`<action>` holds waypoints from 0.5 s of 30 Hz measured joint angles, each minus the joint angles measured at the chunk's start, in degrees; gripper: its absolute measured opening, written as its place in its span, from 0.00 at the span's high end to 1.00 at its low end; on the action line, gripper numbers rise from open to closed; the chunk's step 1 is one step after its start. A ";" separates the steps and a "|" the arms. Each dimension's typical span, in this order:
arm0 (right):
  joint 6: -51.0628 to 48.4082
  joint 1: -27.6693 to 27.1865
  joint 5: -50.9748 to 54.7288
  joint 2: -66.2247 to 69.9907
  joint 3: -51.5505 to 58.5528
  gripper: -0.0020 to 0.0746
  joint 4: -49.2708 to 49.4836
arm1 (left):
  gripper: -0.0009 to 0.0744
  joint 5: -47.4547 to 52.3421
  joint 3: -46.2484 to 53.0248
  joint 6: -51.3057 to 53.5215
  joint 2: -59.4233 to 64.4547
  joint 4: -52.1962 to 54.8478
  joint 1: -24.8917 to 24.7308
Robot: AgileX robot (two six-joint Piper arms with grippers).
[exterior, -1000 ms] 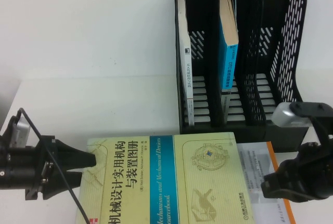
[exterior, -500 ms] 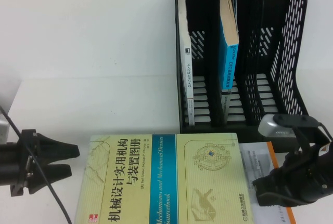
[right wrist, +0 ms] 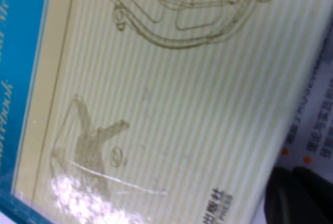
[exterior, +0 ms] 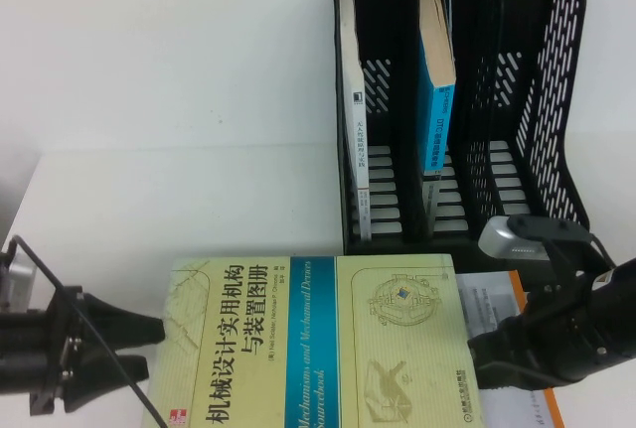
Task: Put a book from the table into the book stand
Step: Pick up the book with your left arm
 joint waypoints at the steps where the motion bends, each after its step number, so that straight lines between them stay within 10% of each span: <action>1: -0.76 0.00 -0.10 0.26 0.00 0.98 0.66 | 0.39 0.00 0.73 0.26 -0.39 -0.13 0.00; 15: -4.45 0.00 -0.70 0.41 0.00 0.98 2.63 | 0.37 -1.35 2.05 1.75 -2.64 -2.45 -7.14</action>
